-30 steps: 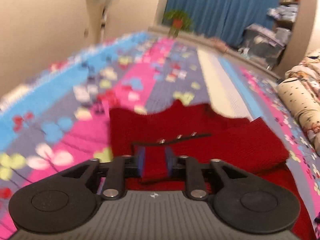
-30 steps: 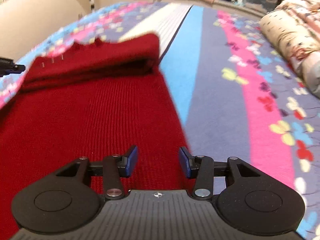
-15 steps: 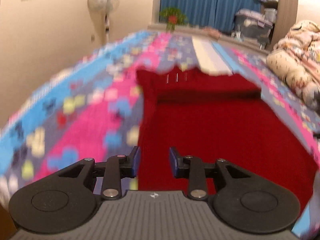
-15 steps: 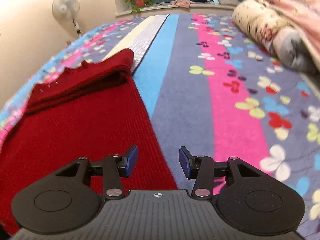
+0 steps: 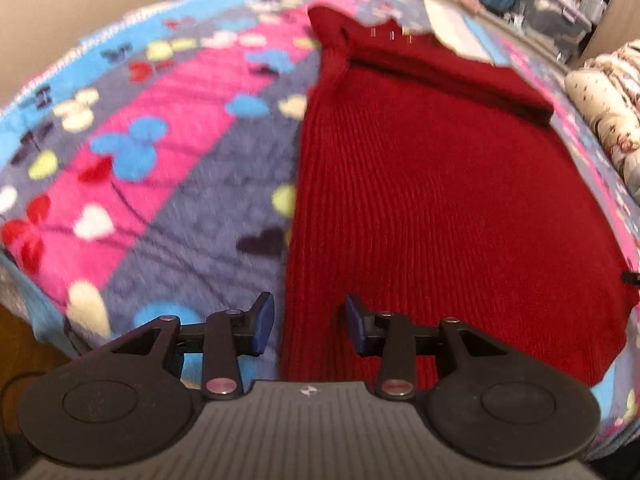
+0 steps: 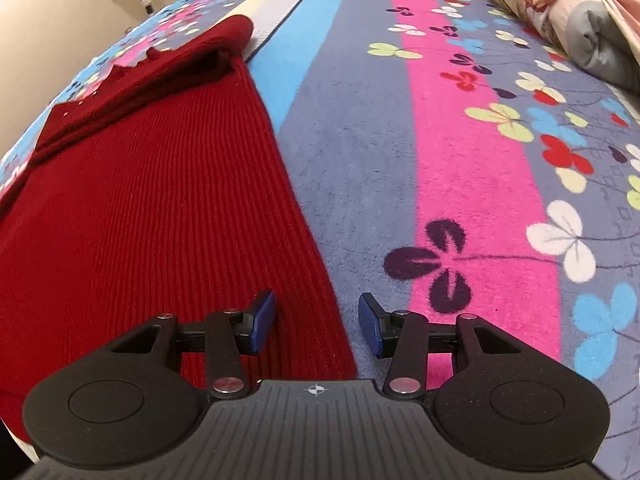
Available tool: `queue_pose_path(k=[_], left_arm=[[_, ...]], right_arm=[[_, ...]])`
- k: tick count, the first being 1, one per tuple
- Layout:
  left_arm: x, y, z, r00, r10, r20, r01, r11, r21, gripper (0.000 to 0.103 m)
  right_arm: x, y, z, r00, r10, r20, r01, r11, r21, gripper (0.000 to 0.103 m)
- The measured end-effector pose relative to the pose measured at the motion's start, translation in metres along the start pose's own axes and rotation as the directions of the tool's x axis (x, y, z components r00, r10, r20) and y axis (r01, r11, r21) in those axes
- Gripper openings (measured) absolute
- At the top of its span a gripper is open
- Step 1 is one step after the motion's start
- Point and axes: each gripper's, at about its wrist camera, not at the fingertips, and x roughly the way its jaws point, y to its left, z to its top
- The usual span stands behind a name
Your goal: Fold small clothes
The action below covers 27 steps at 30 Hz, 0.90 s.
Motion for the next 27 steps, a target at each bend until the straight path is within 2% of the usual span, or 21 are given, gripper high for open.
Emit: queue_pose_path(k=[8, 9, 10, 11, 12, 13, 15, 18, 20, 22, 23, 24, 25, 27], left_arm=[[0.005, -0.003, -0.004, 1.000, -0.010, -0.002, 0.010, 1.000, 0.019, 0.044], [0.005, -0.004, -0.004, 1.000, -0.009, -0.001, 0.009, 1.000, 0.023, 0.041], [0.004, -0.005, -0.005, 1.000, -0.009, 0.003, 0.009, 0.999, 0.033, 0.037], [0.002, -0.008, -0.005, 1.000, -0.009, 0.010, 0.009, 0.999, 0.045, 0.022], [-0.001, -0.010, -0.006, 1.000, -0.008, 0.025, 0.006, 0.998, 0.063, 0.013], [-0.005, -0.014, -0.007, 0.999, -0.004, 0.041, 0.001, 0.997, 0.079, 0.012], [-0.019, -0.019, -0.009, 0.995, -0.020, 0.094, 0.010, 0.994, 0.108, 0.011], [-0.043, -0.021, -0.012, 0.980, -0.080, 0.182, 0.062, 0.993, 0.103, 0.011], [-0.042, -0.017, -0.012, 0.979, -0.095, 0.178, 0.085, 0.995, 0.058, 0.013], [-0.029, -0.013, -0.010, 0.990, -0.097, 0.105, 0.095, 0.995, 0.025, 0.020], [-0.019, -0.012, -0.009, 0.993, -0.104, 0.056, 0.104, 0.995, 0.008, 0.034], [-0.011, -0.011, -0.009, 0.995, -0.096, 0.020, 0.096, 0.995, -0.004, 0.037], [-0.007, -0.011, -0.009, 0.997, -0.071, 0.009, 0.071, 0.997, -0.001, 0.037], [-0.004, -0.011, -0.008, 0.998, -0.064, 0.007, 0.064, 0.998, -0.001, 0.037]], right_arm=[[0.004, 0.000, -0.004, 1.000, 0.008, 0.006, -0.008, 1.000, 0.000, 0.048], [0.004, 0.000, -0.004, 1.000, 0.007, 0.007, -0.007, 1.000, -0.004, 0.046], [0.004, 0.000, -0.004, 1.000, 0.011, 0.008, -0.011, 1.000, -0.010, 0.036], [0.004, 0.001, -0.004, 1.000, 0.025, 0.010, -0.025, 1.000, -0.014, 0.028], [0.003, 0.001, -0.004, 0.999, 0.042, 0.011, -0.042, 0.999, -0.016, 0.018], [0.000, 0.003, -0.004, 0.999, 0.036, 0.020, -0.035, 0.999, -0.024, 0.011], [-0.009, 0.003, -0.002, 0.998, 0.055, 0.043, -0.054, 0.998, -0.015, 0.009], [-0.036, -0.004, 0.004, 0.982, 0.135, 0.131, -0.143, 0.989, 0.049, 0.009], [-0.047, -0.005, 0.005, 0.976, 0.132, 0.171, -0.139, 0.990, 0.030, 0.010], [-0.040, -0.008, 0.003, 0.983, 0.122, 0.134, -0.129, 0.991, 0.042, 0.015], [-0.032, -0.009, 0.002, 0.989, 0.119, 0.092, -0.124, 0.991, 0.051, 0.015], [-0.022, -0.009, -0.001, 0.993, 0.109, 0.037, -0.111, 0.993, 0.051, 0.017], [-0.013, -0.006, -0.003, 0.996, 0.090, -0.008, -0.090, 0.995, 0.035, 0.025], [-0.005, -0.001, -0.006, 0.999, 0.044, -0.020, -0.045, 0.999, -0.009, 0.032]])
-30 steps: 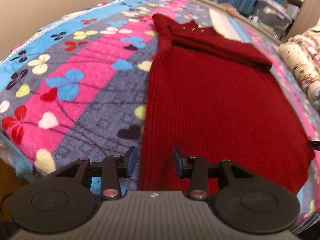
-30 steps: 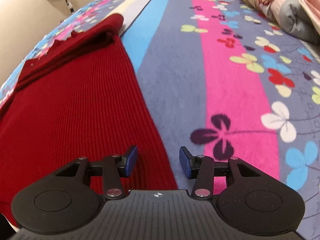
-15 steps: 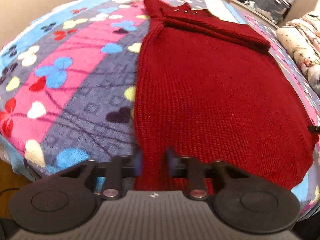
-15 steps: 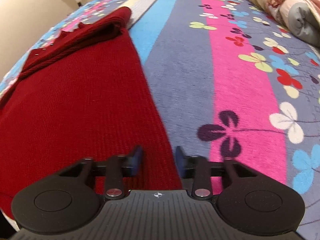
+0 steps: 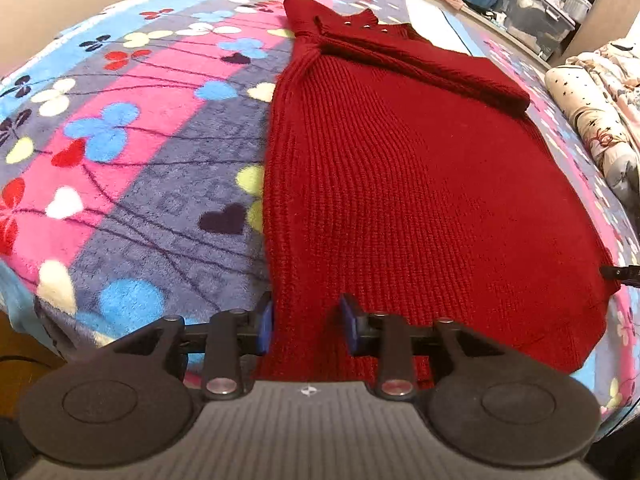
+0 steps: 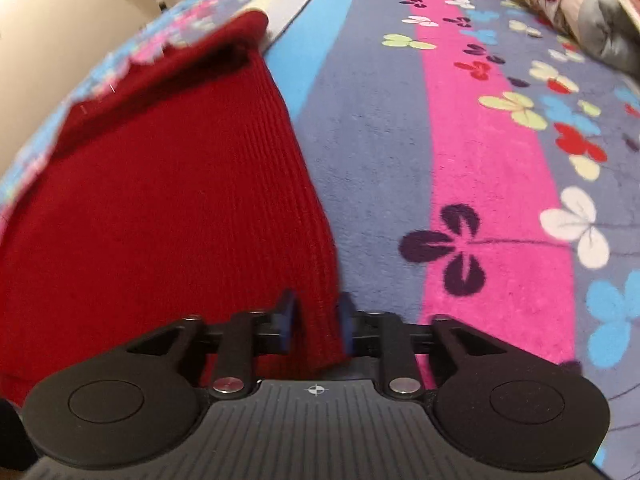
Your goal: Fold small clothes
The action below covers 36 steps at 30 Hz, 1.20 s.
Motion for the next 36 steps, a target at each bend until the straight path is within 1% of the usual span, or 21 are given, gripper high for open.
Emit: queue_pose_path(k=[2, 3, 4, 5, 6, 8, 10, 12, 13, 14, 16, 17, 18, 20, 22, 23, 26, 29, 32, 33, 36], left_arm=[[0.001, 0.002, 0.001, 1.000, -0.005, 0.003, 0.005, 1.000, -0.008, 0.037], [0.003, 0.002, 0.001, 1.000, -0.002, 0.002, 0.002, 1.000, -0.004, 0.034], [0.003, 0.002, 0.001, 1.000, 0.009, 0.006, -0.009, 1.000, 0.002, 0.028], [0.001, 0.002, 0.000, 1.000, 0.022, 0.020, -0.023, 1.000, 0.010, 0.013], [-0.003, 0.002, 0.000, 0.999, 0.023, 0.040, -0.024, 1.000, 0.018, 0.012], [-0.013, 0.000, -0.001, 0.996, 0.008, 0.085, -0.011, 1.000, 0.027, 0.012], [-0.019, -0.003, -0.002, 0.993, -0.007, 0.114, 0.003, 0.999, 0.037, 0.012], [-0.015, -0.002, -0.001, 0.996, -0.011, 0.090, 0.008, 1.000, 0.025, 0.014], [-0.010, -0.001, -0.001, 0.998, -0.013, 0.059, 0.012, 1.000, 0.019, 0.014], [-0.006, 0.000, -0.002, 0.999, -0.012, 0.036, 0.012, 1.000, 0.015, 0.017], [-0.001, 0.000, -0.002, 1.000, 0.011, 0.020, -0.011, 1.000, 0.020, 0.019], [-0.001, 0.000, -0.002, 1.000, 0.009, 0.019, -0.010, 1.000, 0.019, 0.019], [0.000, 0.001, -0.002, 1.000, 0.008, 0.018, -0.008, 1.000, 0.016, 0.019], [0.001, 0.000, -0.002, 1.000, 0.011, 0.018, -0.011, 1.000, 0.022, 0.019], [0.000, 0.000, -0.002, 1.000, 0.018, 0.025, -0.019, 0.999, 0.032, 0.015], [-0.001, -0.001, -0.003, 0.999, 0.021, 0.033, -0.022, 0.999, 0.040, 0.013], [-0.008, -0.008, -0.005, 0.997, 0.028, 0.075, -0.034, 0.996, 0.085, 0.012], [-0.023, -0.020, -0.005, 0.988, 0.026, 0.150, -0.051, 0.985, 0.162, 0.011], [-0.046, -0.028, -0.001, 0.974, -0.011, 0.226, -0.032, 0.981, 0.189, 0.011], [-0.056, -0.030, 0.001, 0.967, -0.028, 0.254, -0.022, 0.981, 0.194, 0.010], [-0.083, -0.034, 0.007, 0.947, -0.078, 0.311, 0.012, 0.978, 0.210, 0.010]], right_arm=[[0.001, 0.001, 0.002, 1.000, 0.009, 0.005, -0.009, 1.000, 0.007, 0.033], [0.002, 0.001, 0.002, 1.000, 0.017, 0.006, -0.017, 1.000, 0.021, 0.033], [0.003, 0.001, 0.002, 1.000, 0.021, 0.008, -0.021, 0.999, 0.026, 0.033], [0.003, 0.003, 0.003, 1.000, 0.020, 0.011, -0.020, 1.000, 0.019, 0.028], [0.002, 0.006, 0.002, 1.000, 0.019, 0.020, -0.019, 1.000, 0.001, 0.012], [-0.004, 0.013, 0.002, 0.998, 0.028, 0.054, -0.026, 0.999, -0.033, 0.012], [-0.013, 0.014, 0.007, 0.994, 0.065, 0.093, -0.063, 0.998, -0.018, 0.011], [-0.016, 0.011, 0.008, 0.992, 0.061, 0.113, -0.062, 0.998, 0.008, 0.012], [-0.013, 0.009, 0.010, 0.994, 0.046, 0.104, -0.048, 0.999, 0.019, 0.013], [-0.009, 0.007, 0.009, 0.996, 0.038, 0.079, -0.040, 0.999, 0.028, 0.016], [0.004, 0.006, 0.006, 0.999, 0.031, 0.012, -0.031, 0.999, 0.019, 0.022], [0.007, 0.008, 0.004, 1.000, 0.017, 0.005, -0.017, 1.000, -0.004, 0.022], [0.007, 0.011, 0.003, 1.000, 0.006, 0.009, -0.006, 1.000, -0.026, 0.022], [0.006, 0.011, 0.005, 1.000, 0.008, 0.012, -0.007, 1.000, -0.023, 0.022], [0.005, 0.010, 0.006, 1.000, 0.011, 0.018, -0.010, 1.000, -0.012, 0.014], [0.005, 0.011, 0.006, 1.000, 0.008, 0.027, -0.007, 1.000, -0.018, 0.013], [-0.004, 0.015, 0.004, 0.998, 0.017, 0.064, -0.013, 0.999, -0.048, 0.011], [-0.018, 0.019, 0.005, 0.991, 0.047, 0.128, -0.040, 0.998, -0.055, 0.011], [-0.039, 0.017, 0.010, 0.975, 0.075, 0.211, -0.072, 0.997, -0.025, 0.011], [-0.048, 0.015, 0.011, 0.968, 0.090, 0.236, -0.091, 0.996, -0.007, 0.010], [-0.079, 0.013, 0.016, 0.941, 0.141, 0.309, -0.154, 0.988, 0.019, 0.010]])
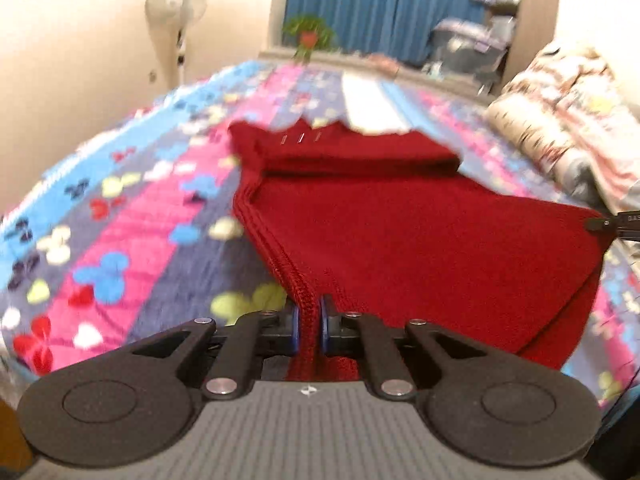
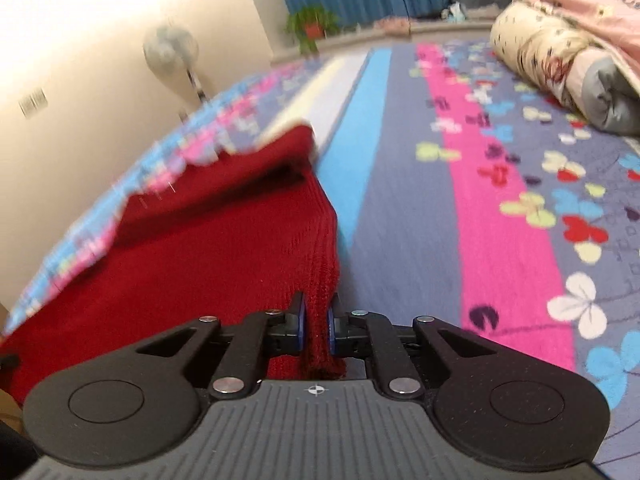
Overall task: Fold small clothes
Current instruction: 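Lift the hem with both grippers and fold it toward the collar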
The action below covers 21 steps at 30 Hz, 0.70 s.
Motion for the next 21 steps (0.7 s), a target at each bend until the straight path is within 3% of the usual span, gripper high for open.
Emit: queue_pose_path(k=[7, 12, 15, 18, 21], left_arm=[[-0.073, 0.010, 0.025, 0.988, -0.093, 0.127, 0.091, 0.996, 0.028, 0.008], [-0.159, 0.031, 0.037, 0.956, -0.235, 0.177, 0.236, 0.972, 0.017, 0.008], [-0.189, 0.046, 0.036, 0.944, -0.264, 0.197, 0.269, 0.963, -0.002, 0.008], [-0.174, 0.059, 0.035, 0.953, -0.256, 0.160, 0.270, 0.960, -0.071, 0.009], [-0.125, 0.064, 0.041, 0.969, -0.233, 0.083, 0.241, 0.965, -0.100, 0.009]], right_arm=[[-0.072, 0.023, 0.013, 0.983, 0.092, 0.158, -0.093, 0.996, 0.002, 0.008], [-0.144, 0.017, -0.003, 0.966, 0.108, 0.234, -0.126, 0.990, 0.066, 0.008], [-0.196, 0.014, -0.019, 0.946, 0.084, 0.312, -0.117, 0.989, 0.088, 0.008], [-0.198, 0.004, -0.026, 0.957, 0.059, 0.285, -0.100, 0.986, 0.132, 0.008], [-0.154, -0.004, -0.018, 0.980, 0.036, 0.197, -0.071, 0.982, 0.172, 0.008]])
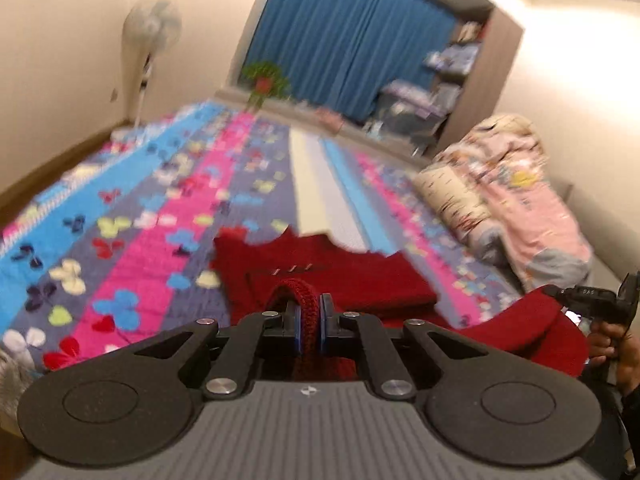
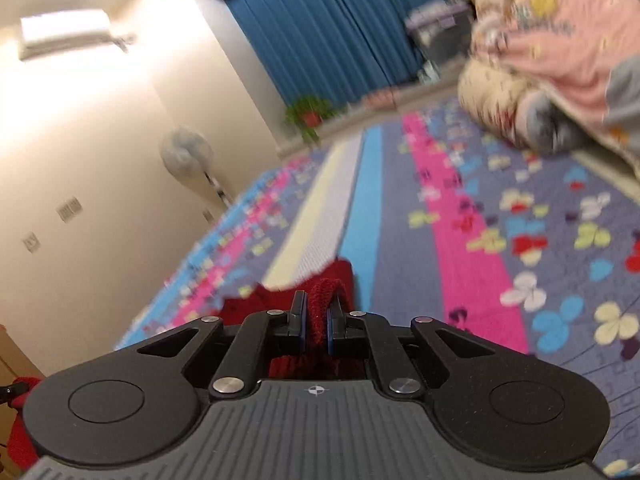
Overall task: Fold small clothes
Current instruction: 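Lift the hem with both grippers and fold it toward the collar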
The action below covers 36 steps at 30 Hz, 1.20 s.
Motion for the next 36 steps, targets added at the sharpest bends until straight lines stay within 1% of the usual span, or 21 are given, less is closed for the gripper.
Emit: queue_pose_path(k=[3, 6, 8, 10, 11, 12, 13, 14, 15, 17, 18, 20, 21, 22, 24, 26, 28, 29, 31, 34, 36], left_arm=[[0.062, 0.025, 0.013, 0.997, 0.063, -0.054, -0.063, 0.998, 0.011, 0.009], [0.129, 0.070, 0.037, 0.989, 0.115, -0.090, -0.118, 0.992, -0.036, 0.009], [0.170, 0.102, 0.047, 0.986, 0.104, -0.127, -0.119, 0.986, -0.118, 0.010], [0.204, 0.131, 0.047, 0.978, 0.099, -0.181, -0.135, 0.971, -0.196, 0.015], [0.214, 0.143, 0.044, 0.976, 0.078, -0.205, -0.130, 0.958, -0.255, 0.017], [0.216, 0.149, 0.041, 0.976, 0.062, -0.211, -0.124, 0.947, -0.298, 0.017], [0.214, 0.151, 0.043, 0.978, 0.059, -0.199, -0.120, 0.943, -0.310, 0.018], [0.208, 0.151, 0.044, 0.984, 0.059, -0.166, -0.109, 0.944, -0.311, 0.023], [0.199, 0.151, 0.045, 0.989, 0.080, -0.122, -0.114, 0.946, -0.304, 0.038], [0.189, 0.154, 0.046, 0.990, 0.115, -0.083, -0.134, 0.951, -0.280, 0.046], [0.186, 0.159, 0.044, 0.990, 0.108, -0.086, -0.129, 0.949, -0.289, 0.046], [0.188, 0.170, 0.039, 0.987, 0.093, -0.127, -0.130, 0.940, -0.317, 0.046], [0.188, 0.172, 0.036, 0.984, 0.094, -0.153, -0.139, 0.939, -0.315, 0.046], [0.189, 0.172, 0.034, 0.979, 0.098, -0.180, -0.150, 0.942, -0.299, 0.047], [0.194, 0.169, 0.029, 0.966, 0.112, -0.234, -0.170, 0.955, -0.242, 0.053], [0.201, 0.163, 0.023, 0.958, 0.101, -0.270, -0.159, 0.967, -0.201, 0.056], [0.208, 0.159, 0.021, 0.954, 0.099, -0.281, -0.153, 0.972, -0.178, 0.059], [0.213, 0.157, 0.020, 0.952, 0.101, -0.289, -0.154, 0.974, -0.167, 0.062], [0.225, 0.151, 0.019, 0.947, 0.113, -0.300, -0.163, 0.975, -0.148, 0.063], [0.244, 0.145, 0.023, 0.943, 0.120, -0.310, -0.169, 0.976, -0.137, 0.063], [0.256, 0.140, 0.025, 0.941, 0.127, -0.313, -0.176, 0.976, -0.133, 0.063]], right_arm=[[0.060, -0.008, 0.012, 0.995, -0.033, -0.094, 0.036, 0.999, 0.026, 0.008], [0.133, -0.013, 0.031, 0.983, -0.076, -0.168, 0.081, 0.996, 0.023, 0.008], [0.181, -0.012, 0.045, 0.975, -0.094, -0.199, 0.096, 0.995, -0.001, 0.009], [0.230, -0.016, 0.053, 0.966, -0.068, -0.250, 0.064, 0.998, -0.024, 0.010], [0.247, -0.018, 0.052, 0.961, -0.103, -0.255, 0.099, 0.995, -0.031, 0.014], [0.259, -0.023, 0.049, 0.956, -0.146, -0.253, 0.147, 0.989, -0.018, 0.021], [0.264, -0.027, 0.046, 0.955, -0.177, -0.238, 0.178, 0.984, -0.017, 0.021], [0.265, -0.032, 0.041, 0.959, -0.181, -0.219, 0.178, 0.983, -0.033, 0.021], [0.265, -0.039, 0.036, 0.961, -0.179, -0.210, 0.172, 0.984, -0.049, 0.021], [0.263, -0.048, 0.037, 0.948, -0.209, -0.241, 0.203, 0.978, -0.047, 0.021], [0.259, -0.051, 0.038, 0.960, -0.178, -0.215, 0.174, 0.984, -0.038, 0.021], [0.257, -0.053, 0.039, 0.959, -0.156, -0.238, 0.144, 0.987, -0.066, 0.022], [0.257, -0.055, 0.039, 0.955, -0.167, -0.246, 0.151, 0.985, -0.080, 0.022], [0.252, -0.058, 0.041, 0.955, -0.180, -0.236, 0.165, 0.983, -0.081, 0.022], [0.243, -0.062, 0.046, 0.962, -0.163, -0.220, 0.151, 0.986, -0.070, 0.022], [0.241, -0.065, 0.046, 0.959, -0.144, -0.246, 0.127, 0.988, -0.082, 0.022], [0.247, -0.065, 0.036, 0.940, -0.102, -0.325, 0.078, 0.993, -0.087, 0.027], [0.252, -0.063, 0.031, 0.930, -0.086, -0.357, 0.056, 0.994, -0.094, 0.028], [0.262, -0.053, 0.020, 0.915, -0.064, -0.399, 0.013, 0.992, -0.128, 0.029], [0.274, -0.046, 0.013, 0.909, -0.027, -0.417, -0.021, 0.994, -0.111, 0.040], [0.281, -0.045, 0.012, 0.914, -0.043, -0.402, 0.000, 0.994, -0.106, 0.045]])
